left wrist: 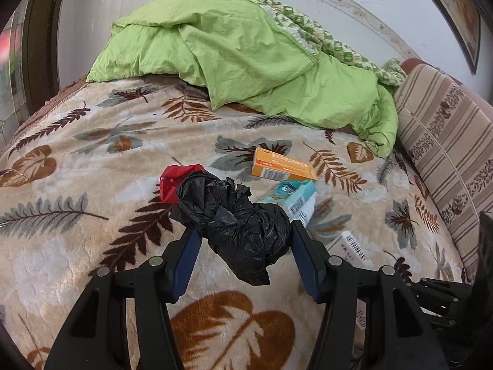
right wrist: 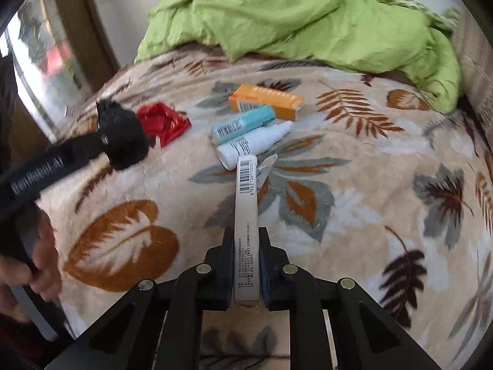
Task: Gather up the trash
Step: 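Carry bag and medicine box over the wastebasket and open both grippers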
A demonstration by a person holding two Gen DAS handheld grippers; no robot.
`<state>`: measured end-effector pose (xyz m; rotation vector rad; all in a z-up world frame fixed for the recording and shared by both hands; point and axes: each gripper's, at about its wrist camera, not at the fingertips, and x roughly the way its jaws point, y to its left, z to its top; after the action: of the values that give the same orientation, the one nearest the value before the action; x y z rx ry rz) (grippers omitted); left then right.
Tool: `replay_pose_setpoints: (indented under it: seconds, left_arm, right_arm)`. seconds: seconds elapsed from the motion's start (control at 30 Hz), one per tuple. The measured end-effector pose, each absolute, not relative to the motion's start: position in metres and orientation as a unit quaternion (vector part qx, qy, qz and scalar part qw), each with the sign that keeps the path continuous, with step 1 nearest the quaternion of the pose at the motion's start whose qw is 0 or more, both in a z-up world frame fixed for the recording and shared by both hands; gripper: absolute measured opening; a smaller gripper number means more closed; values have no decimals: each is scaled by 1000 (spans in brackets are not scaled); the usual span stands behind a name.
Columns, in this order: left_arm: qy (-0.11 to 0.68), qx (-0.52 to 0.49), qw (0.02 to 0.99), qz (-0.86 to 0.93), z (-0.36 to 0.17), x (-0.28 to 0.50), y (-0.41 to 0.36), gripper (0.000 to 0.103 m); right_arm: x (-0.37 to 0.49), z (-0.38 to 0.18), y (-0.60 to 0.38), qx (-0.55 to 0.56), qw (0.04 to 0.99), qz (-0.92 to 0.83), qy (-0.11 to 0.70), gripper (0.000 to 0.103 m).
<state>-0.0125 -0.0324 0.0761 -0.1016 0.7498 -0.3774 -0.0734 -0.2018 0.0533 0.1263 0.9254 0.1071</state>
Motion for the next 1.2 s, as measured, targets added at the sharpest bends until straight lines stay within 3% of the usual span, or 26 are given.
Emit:
replay_pose_setpoints:
  seconds: [0.47,0.7,1.2]
  left_arm:
    - [354,-3,915,-194,81,-100,-12,57]
    - [342,18,921,-185,70,-107,-17,57]
    - [345,28,918,-193,63,-99,-26,57]
  right_arm:
    - [-126,60,-200,142,904,-10,404,14]
    - [-146,75,-189,137,923,-4,359,14]
    - [-142,67,-189,151,916,0,371,14]
